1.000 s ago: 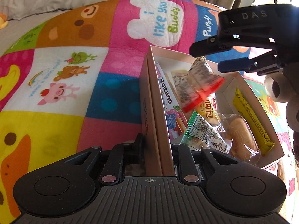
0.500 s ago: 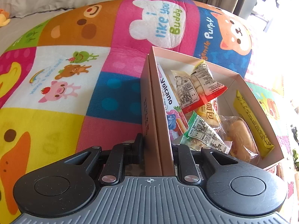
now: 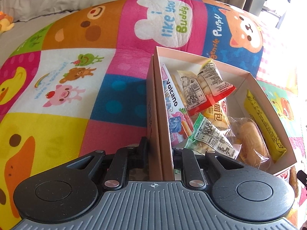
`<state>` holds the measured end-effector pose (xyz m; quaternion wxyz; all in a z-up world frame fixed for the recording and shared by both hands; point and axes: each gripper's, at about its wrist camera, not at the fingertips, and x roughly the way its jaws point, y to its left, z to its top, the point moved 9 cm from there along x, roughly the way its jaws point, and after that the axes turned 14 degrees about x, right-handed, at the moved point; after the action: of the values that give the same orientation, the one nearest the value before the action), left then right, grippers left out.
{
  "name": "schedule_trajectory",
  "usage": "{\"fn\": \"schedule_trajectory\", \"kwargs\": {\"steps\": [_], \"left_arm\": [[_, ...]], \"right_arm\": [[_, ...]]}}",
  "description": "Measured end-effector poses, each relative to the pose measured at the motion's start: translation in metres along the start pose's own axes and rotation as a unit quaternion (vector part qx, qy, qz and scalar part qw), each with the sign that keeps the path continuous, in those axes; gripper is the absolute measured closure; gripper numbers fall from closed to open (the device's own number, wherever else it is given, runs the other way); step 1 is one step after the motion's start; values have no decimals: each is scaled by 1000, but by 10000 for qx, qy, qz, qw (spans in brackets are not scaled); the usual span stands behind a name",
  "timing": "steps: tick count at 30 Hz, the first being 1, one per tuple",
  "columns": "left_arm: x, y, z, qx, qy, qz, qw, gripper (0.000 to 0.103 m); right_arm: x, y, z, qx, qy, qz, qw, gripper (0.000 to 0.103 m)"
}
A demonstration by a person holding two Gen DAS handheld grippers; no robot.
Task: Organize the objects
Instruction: 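Reach the right gripper to the red-and-white lollipop snack and grasp its stick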
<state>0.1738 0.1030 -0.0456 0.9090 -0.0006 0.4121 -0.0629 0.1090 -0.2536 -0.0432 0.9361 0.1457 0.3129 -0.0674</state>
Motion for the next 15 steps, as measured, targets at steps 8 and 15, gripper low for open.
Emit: {"fn": "schedule_trajectory", "kwargs": {"steps": [8,15], "left_arm": [[-2,3,-3,-236,-59,-61,9997,85],[-2,4,-2,-218,-38,-68,9997,85]], "right_arm": [[-4,-10,5,159,-300,-93,9994,12],[-14,14,-4,-400,-483,122,9980,12]]}}
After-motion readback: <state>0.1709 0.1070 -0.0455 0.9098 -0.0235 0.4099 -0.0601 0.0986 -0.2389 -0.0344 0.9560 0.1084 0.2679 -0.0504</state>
